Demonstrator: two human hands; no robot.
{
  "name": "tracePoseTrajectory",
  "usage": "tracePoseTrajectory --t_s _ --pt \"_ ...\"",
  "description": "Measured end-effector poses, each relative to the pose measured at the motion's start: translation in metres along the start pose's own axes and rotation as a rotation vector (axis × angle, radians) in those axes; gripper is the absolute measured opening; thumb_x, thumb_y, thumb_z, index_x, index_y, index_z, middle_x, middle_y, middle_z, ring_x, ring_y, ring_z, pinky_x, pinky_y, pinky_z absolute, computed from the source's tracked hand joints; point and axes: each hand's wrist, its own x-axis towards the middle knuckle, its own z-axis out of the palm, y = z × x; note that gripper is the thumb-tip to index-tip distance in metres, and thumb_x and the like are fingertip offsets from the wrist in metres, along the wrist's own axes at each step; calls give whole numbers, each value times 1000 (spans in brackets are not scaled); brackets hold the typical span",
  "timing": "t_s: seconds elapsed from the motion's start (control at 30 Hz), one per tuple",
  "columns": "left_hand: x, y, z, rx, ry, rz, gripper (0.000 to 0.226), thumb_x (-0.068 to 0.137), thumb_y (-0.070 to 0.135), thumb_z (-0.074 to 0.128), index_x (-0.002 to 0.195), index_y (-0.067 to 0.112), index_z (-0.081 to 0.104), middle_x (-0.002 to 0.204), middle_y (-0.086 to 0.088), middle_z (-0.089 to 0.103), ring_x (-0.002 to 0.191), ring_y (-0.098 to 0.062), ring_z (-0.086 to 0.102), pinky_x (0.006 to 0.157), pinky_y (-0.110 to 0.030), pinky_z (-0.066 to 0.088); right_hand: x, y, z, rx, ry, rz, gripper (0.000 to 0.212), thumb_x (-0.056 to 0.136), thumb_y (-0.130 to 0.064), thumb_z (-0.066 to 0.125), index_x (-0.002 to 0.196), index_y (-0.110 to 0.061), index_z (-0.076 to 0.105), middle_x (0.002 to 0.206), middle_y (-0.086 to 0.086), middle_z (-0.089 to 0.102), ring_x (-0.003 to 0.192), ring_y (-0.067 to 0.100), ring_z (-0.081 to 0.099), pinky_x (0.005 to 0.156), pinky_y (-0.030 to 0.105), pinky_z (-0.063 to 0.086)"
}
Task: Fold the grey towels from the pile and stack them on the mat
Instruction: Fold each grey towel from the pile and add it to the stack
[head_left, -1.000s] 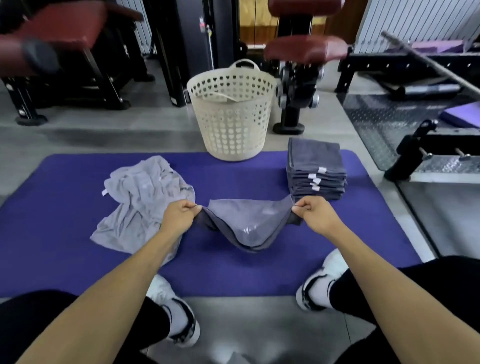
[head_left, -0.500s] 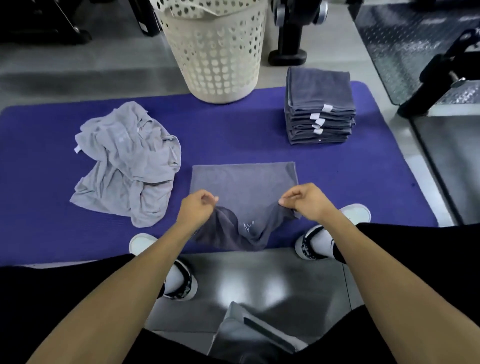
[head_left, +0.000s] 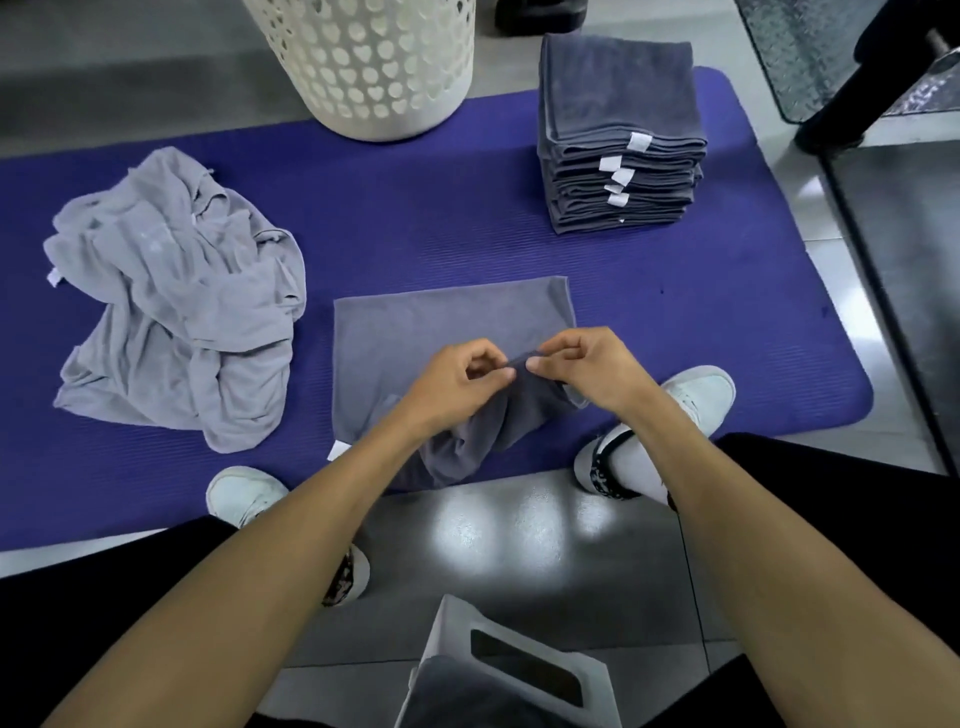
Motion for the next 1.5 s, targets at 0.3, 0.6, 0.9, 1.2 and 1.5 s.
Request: tracePoseTrajectory --t_s 0.3,0.6,0.9,1.2,1.5 --pt "66 0 -5 -6 -65 -122 3 90 19 71 92 18 71 72 -1 66 65 -2 58 63 -14 46 37 33 -10 -129 -85 -43 34 95 -18 64 67 -3 51 57 -5 43 55 7 38 57 25 33" --pt "172 -25 13 195 46 -145 4 90 19 71 92 15 71 74 5 60 65 -4 51 65 -18 42 66 87 -12 -144 -34 161 35 96 -23 61 66 -13 46 65 -3 49 62 12 46 60 27 37" --pt "254 -44 60 336 -20 -175 13 87 18 73 97 10 76 92 0 70 86 -8 59 76 -15 40 72 122 -19 -74 56 310 29 100 -29 54 87 -3 59 71 0 53 64 13 47 59 26 39" --pt "279 -59 77 328 73 -282 7 87 19 74 92 16 76 89 7 68 85 -4 60 74 -11 41 84 144 -23 -50 24 374 29 102 -27 49 88 -6 62 73 -1 56 65 11 49 59 23 40" --pt "278 -55 82 636 8 -201 18 94 30 64 107 17 64 116 -5 50 112 -22 50 88 -38 47 80 167 -4 -197 120 317 34 100 -32 49 67 -27 51 66 -2 59 89 29 55 93 35 36"
